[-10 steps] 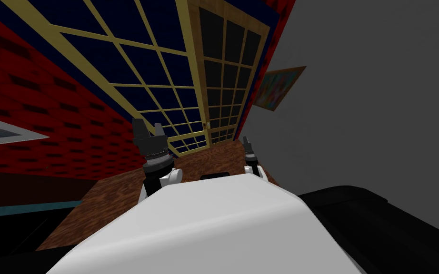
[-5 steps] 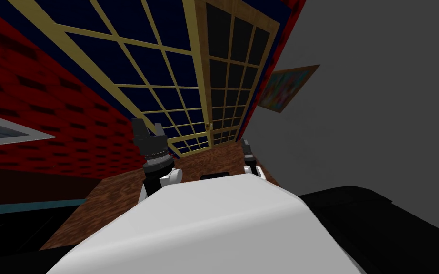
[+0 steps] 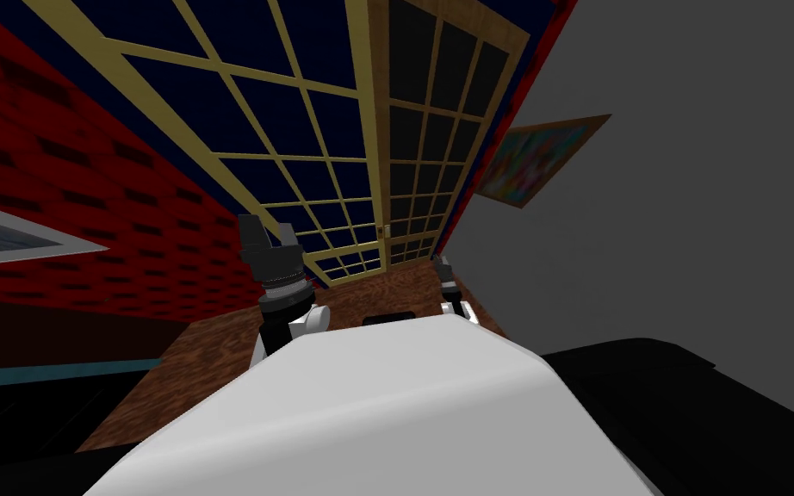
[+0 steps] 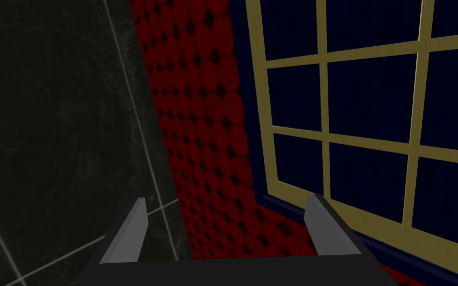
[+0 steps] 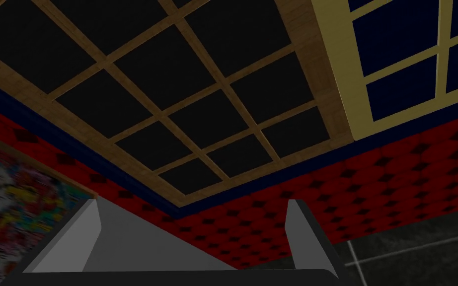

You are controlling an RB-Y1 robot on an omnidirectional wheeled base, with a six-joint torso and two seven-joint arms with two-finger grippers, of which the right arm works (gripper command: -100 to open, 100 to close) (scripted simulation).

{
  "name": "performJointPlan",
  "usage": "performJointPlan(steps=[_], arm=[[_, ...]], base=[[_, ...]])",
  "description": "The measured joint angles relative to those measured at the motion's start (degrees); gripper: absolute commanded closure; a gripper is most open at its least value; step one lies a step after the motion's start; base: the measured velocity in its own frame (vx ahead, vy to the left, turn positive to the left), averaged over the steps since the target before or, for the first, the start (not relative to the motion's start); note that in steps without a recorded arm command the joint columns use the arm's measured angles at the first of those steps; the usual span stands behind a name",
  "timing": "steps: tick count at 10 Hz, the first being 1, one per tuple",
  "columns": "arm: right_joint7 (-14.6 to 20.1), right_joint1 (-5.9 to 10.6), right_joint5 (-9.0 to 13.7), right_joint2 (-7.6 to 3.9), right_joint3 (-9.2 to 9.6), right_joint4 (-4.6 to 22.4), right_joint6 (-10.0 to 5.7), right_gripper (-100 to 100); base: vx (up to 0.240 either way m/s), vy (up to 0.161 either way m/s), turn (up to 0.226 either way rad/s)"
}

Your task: Pull the door open

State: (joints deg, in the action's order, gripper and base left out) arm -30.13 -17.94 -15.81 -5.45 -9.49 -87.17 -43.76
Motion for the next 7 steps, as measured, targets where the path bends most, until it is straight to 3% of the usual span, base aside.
performJointPlan(steps=[7], arm=[[-8.8,3.63,-3.25,-0.21,-2.32,10.64,-2.05,-100]], base=[[0.112,0.062,0.057]])
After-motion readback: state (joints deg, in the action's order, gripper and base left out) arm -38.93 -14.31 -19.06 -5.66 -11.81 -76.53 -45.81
